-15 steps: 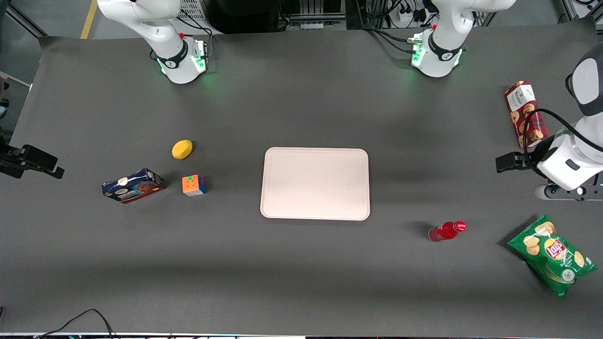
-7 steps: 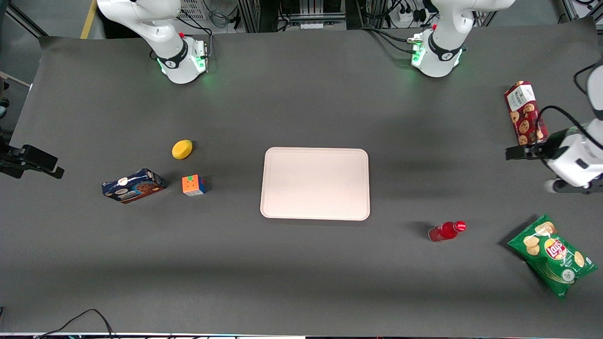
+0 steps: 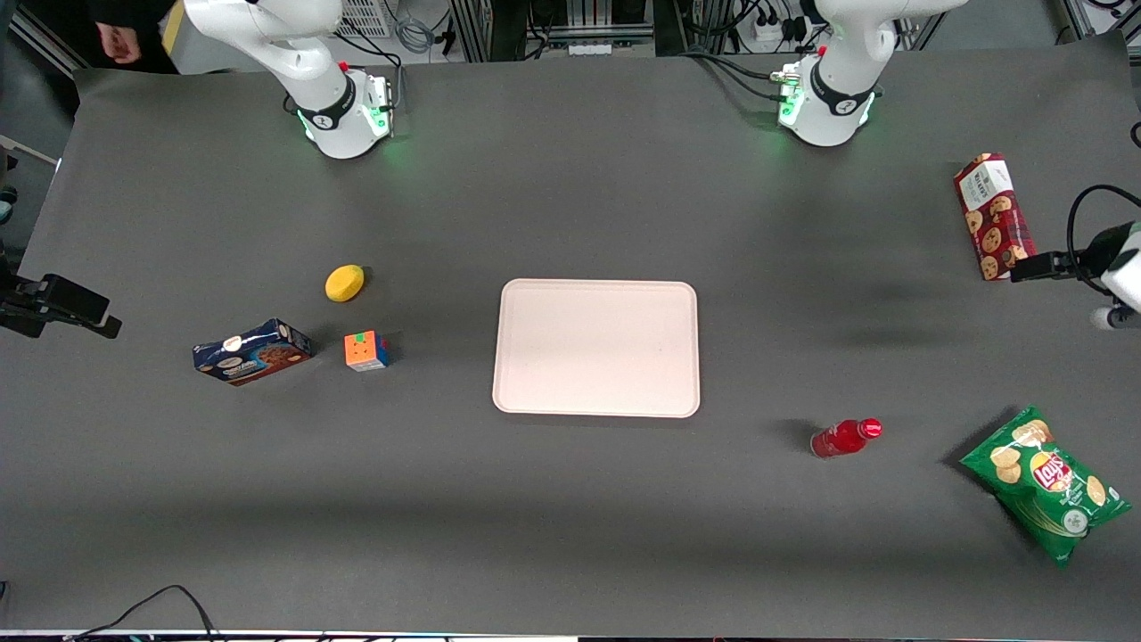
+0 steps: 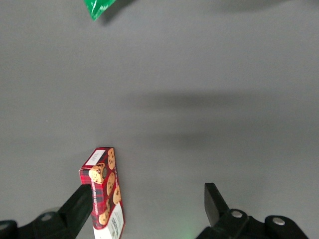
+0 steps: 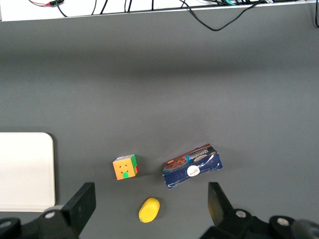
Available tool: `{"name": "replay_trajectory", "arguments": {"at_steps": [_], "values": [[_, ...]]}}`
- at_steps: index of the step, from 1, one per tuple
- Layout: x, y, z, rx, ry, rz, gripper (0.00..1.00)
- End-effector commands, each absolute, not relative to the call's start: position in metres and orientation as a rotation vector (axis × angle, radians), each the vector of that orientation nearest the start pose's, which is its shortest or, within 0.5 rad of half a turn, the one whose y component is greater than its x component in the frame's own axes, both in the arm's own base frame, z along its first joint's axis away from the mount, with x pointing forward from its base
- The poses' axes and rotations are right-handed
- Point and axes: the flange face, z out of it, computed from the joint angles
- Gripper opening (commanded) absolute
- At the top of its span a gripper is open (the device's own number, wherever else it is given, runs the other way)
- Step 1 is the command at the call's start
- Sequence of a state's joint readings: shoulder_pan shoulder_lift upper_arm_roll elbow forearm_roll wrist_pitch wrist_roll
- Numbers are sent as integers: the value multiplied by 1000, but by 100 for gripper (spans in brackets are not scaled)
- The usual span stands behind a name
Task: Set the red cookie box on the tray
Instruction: 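Lower the open left gripper around the cookie box and close it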
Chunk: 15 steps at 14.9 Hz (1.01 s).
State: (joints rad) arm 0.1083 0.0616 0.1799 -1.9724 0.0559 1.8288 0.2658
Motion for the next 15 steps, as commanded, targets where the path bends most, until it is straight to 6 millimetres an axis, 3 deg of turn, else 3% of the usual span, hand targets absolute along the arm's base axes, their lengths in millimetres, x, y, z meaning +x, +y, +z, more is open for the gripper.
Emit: {"name": "replay_trajectory", "arguments": {"at_steps": [1,3,7,10,12,15], "values": [[452,180,401,-3143,32,278,100],[418,198,387,-3154,21,286,100],[349,249,338,-3160,59,207,100],[307,266,302,-3172,19,174,100],[282,268,276,-3164,15,89,100],[270,269,250,-3160,1,90,100]]}}
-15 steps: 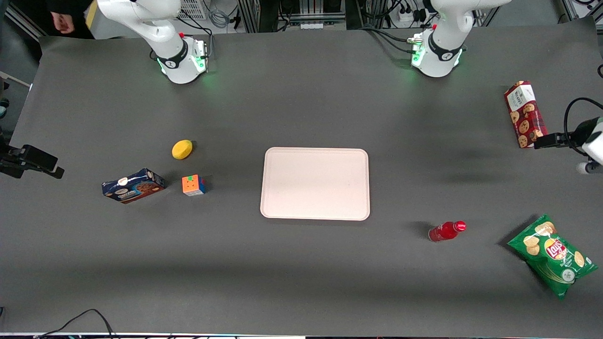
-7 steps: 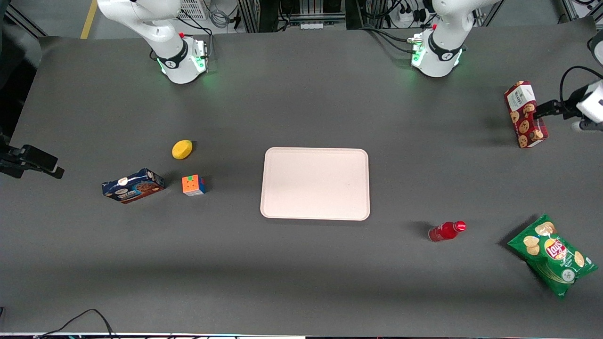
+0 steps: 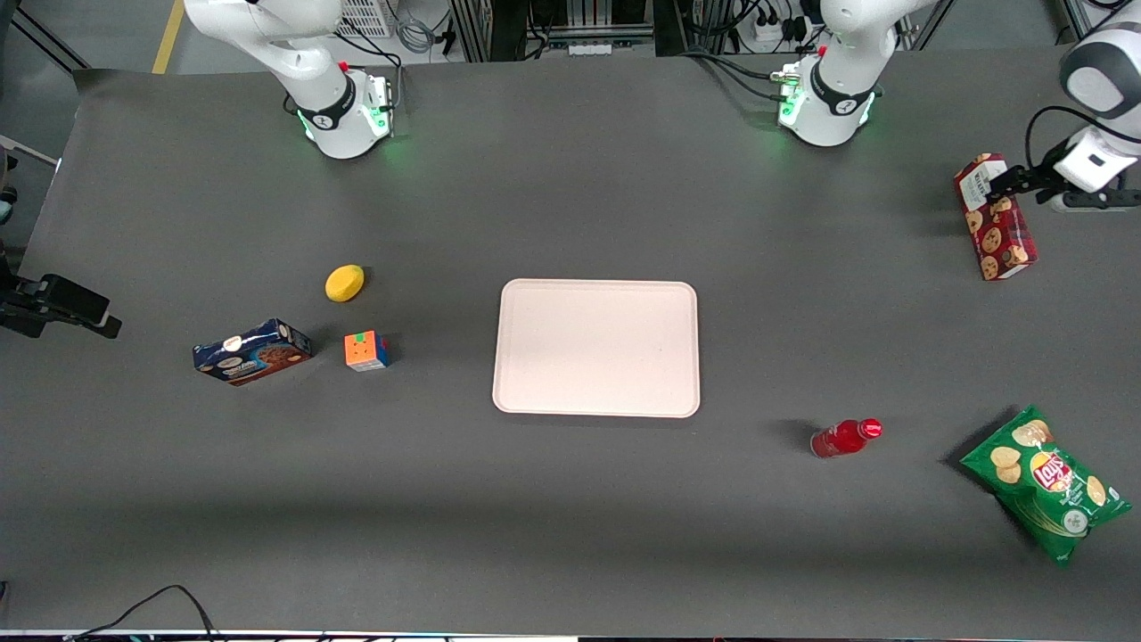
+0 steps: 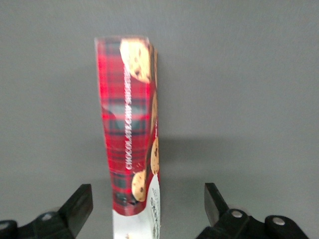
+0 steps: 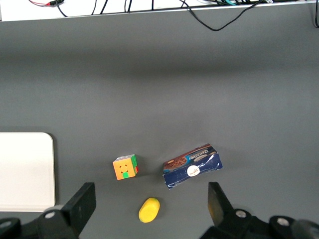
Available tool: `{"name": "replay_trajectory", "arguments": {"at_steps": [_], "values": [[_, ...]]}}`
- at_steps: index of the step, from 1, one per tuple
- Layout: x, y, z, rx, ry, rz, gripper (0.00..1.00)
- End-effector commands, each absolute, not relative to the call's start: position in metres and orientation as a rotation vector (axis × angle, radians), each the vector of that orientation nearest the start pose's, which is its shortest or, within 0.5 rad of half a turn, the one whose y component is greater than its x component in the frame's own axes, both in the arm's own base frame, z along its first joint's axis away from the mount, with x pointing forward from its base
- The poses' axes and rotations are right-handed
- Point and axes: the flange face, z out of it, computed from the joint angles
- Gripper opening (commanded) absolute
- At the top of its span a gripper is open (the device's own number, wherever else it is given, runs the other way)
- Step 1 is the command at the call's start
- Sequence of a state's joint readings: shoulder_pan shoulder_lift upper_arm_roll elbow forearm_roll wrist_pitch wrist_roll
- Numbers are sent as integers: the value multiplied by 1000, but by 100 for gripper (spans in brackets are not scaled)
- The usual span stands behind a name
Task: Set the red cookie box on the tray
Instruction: 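Lower the open left gripper around the cookie box and close it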
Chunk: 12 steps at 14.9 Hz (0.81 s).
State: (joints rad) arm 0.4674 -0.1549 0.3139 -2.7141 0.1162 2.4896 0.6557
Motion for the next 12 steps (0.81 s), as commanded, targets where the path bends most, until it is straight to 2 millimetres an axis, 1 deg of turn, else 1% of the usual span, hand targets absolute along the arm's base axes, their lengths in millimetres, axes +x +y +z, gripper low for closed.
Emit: {"name": "replay_trajectory", "arguments": {"at_steps": [1,2,3,4,7,8,9,10,11,12], "values": [[270,273,245,-3147,26,72,100],[268,276,238,-3139,40,69,98],[268,279,232,-3129,48,61,92],[269,280,228,-3118,66,52,91],[269,280,226,-3114,81,48,91],[268,280,223,-3117,84,59,82],[269,280,222,-3118,81,63,67],[270,281,222,-3118,84,66,45],[271,280,222,-3119,88,68,29],[273,280,223,-3117,95,67,16]]}}
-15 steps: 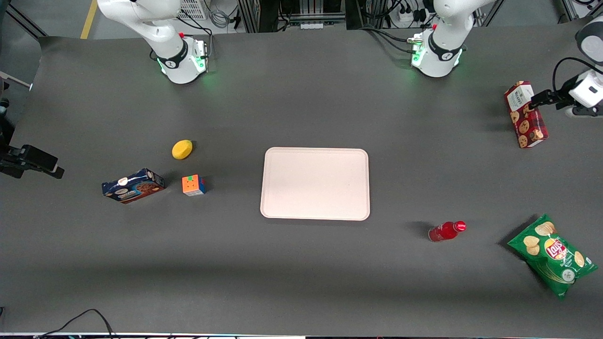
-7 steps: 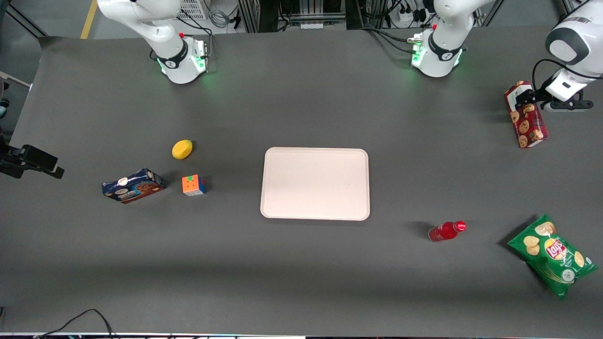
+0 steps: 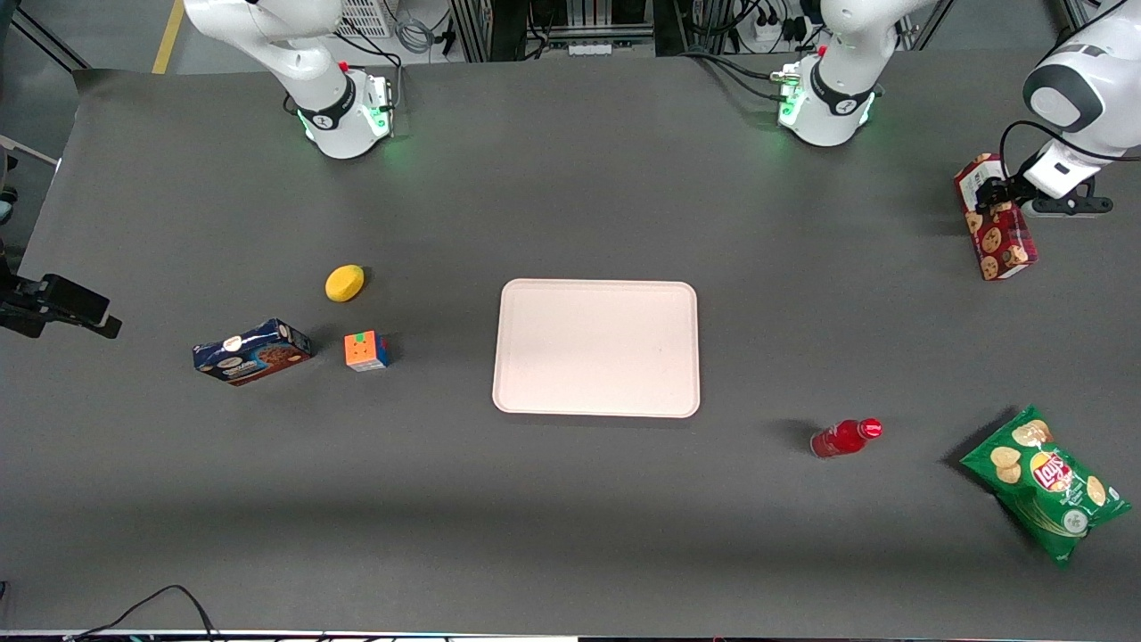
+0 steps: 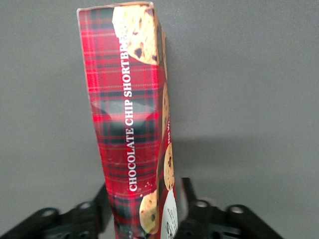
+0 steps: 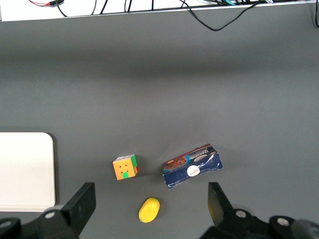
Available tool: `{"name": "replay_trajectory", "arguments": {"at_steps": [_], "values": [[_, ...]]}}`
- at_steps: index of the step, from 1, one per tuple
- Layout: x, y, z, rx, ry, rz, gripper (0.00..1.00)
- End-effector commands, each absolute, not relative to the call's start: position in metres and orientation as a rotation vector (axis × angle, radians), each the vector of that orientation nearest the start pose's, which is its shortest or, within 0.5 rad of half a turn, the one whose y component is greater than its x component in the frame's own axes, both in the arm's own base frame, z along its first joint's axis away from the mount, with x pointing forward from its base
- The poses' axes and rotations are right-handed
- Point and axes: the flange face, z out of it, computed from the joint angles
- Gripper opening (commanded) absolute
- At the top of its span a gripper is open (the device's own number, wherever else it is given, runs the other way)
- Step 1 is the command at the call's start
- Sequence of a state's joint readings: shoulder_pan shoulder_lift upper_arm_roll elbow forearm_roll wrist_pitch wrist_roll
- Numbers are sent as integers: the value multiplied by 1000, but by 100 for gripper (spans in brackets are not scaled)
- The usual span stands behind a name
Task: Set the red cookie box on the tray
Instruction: 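Lower the open left gripper around the cookie box and close it, then lift the cookie box and carry it over the white tray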
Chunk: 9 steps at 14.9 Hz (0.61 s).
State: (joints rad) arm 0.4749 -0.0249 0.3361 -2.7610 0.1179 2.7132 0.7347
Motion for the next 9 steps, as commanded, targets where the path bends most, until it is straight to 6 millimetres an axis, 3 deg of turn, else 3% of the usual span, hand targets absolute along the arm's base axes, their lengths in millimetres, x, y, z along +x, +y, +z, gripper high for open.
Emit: {"name": "replay_trajectory", "arguments": {"at_steps": [1,5,7,9], "values": [[278,279,225,-3116,113,69,1],[312,273,242,-3100,202,66,0],[344,262,262,-3110,258,106,0],[385,235,287,-3118,249,176,0]]}}
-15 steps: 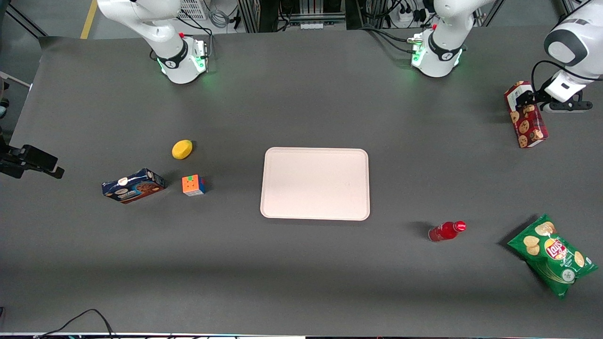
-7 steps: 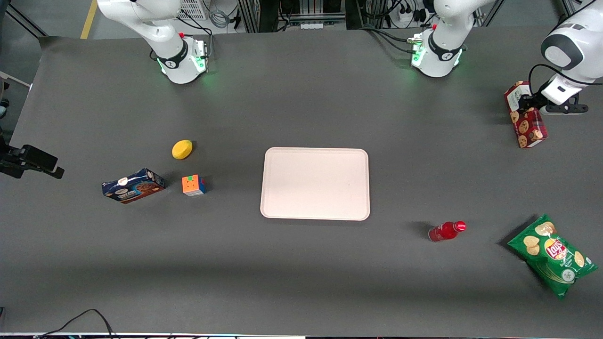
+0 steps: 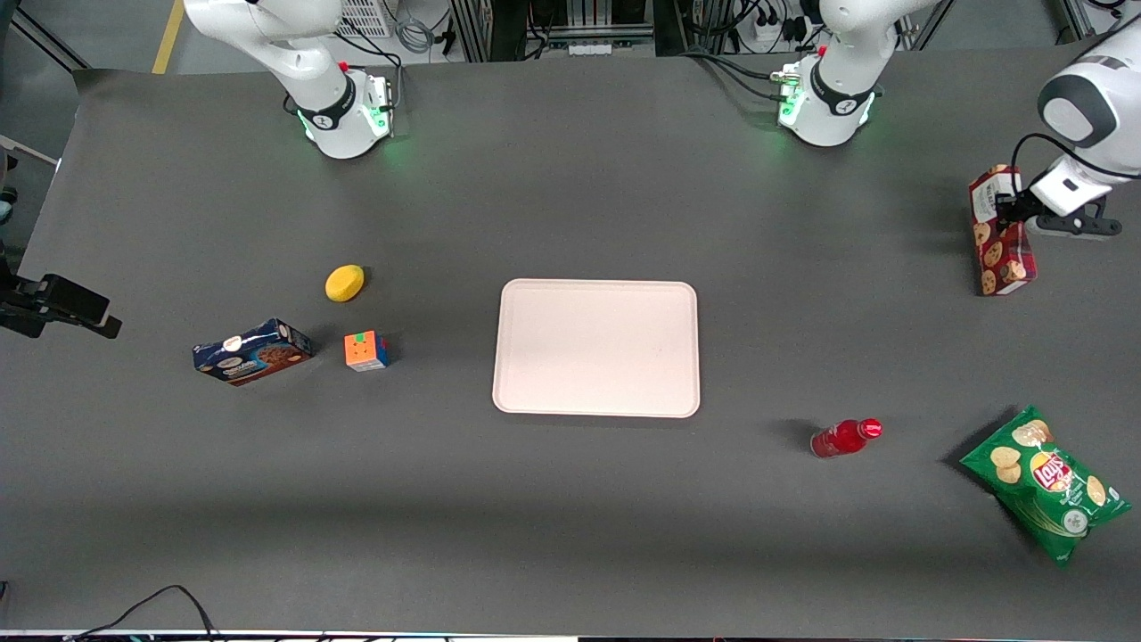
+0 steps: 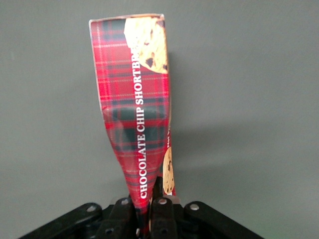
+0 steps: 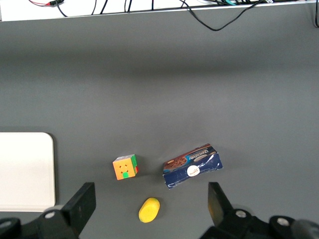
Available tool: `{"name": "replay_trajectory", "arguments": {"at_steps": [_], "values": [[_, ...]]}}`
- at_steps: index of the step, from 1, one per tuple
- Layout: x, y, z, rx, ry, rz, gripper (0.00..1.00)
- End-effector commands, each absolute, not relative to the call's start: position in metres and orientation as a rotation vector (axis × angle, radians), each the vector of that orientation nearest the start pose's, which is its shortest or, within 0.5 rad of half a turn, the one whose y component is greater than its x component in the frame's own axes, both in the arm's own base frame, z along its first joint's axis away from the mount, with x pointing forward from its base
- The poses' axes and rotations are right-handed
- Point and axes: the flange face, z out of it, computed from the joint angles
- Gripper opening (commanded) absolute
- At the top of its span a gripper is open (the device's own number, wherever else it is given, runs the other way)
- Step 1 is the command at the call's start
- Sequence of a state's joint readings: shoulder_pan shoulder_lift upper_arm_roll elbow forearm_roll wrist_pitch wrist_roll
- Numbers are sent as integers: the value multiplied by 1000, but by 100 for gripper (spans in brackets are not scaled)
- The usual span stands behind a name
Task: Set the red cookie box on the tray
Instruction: 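Lift the cookie box and carry it over the white tray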
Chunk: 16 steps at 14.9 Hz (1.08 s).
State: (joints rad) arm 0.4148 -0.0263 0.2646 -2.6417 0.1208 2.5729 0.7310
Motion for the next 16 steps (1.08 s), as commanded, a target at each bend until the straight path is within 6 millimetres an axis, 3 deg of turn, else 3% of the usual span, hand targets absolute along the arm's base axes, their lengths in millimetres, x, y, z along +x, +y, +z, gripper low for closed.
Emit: {"name": "replay_trajectory", "arguments": {"at_steps": [1,4,6,10,13,16], "values": [[408,212,303,-3113,259,203,0],[468,127,346,-3140,223,183,0],[499,53,369,-3151,215,124,0],[532,-91,418,-3147,139,123,0],[548,-162,420,-3190,166,115,0],[554,-211,390,-3241,75,134,0]]}}
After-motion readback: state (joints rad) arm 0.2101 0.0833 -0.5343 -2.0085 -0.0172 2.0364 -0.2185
